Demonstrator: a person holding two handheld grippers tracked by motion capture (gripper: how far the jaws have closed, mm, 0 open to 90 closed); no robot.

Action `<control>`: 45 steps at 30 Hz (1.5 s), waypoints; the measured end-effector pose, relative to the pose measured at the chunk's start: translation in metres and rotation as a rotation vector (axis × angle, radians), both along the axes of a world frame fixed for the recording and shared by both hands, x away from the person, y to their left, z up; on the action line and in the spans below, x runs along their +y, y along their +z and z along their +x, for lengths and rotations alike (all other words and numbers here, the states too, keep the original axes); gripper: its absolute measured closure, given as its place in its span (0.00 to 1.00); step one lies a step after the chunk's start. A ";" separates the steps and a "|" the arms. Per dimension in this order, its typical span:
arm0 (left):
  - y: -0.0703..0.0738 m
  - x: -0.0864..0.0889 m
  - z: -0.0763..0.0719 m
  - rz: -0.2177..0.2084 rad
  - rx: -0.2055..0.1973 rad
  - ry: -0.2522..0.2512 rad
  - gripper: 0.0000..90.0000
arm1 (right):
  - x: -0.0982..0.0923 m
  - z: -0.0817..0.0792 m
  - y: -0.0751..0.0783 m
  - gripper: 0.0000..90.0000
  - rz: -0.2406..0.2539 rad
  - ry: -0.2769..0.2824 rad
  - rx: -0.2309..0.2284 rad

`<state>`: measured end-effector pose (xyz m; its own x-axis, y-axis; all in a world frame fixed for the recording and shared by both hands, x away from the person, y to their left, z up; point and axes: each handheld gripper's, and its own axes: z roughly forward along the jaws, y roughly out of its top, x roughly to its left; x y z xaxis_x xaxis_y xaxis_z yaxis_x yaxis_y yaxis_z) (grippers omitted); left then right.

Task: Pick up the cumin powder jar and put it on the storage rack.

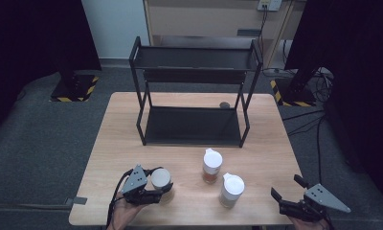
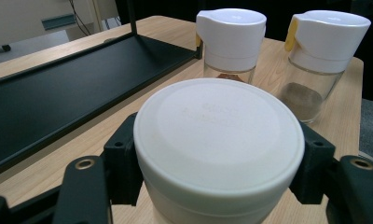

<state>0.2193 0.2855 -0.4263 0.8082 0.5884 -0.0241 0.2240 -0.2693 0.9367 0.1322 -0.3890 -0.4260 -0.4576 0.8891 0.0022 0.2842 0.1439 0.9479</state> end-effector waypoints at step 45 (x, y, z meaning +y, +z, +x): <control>0.058 0.010 0.046 -0.053 0.000 0.019 0.37 | -0.001 0.001 -0.001 0.04 0.010 -0.002 0.004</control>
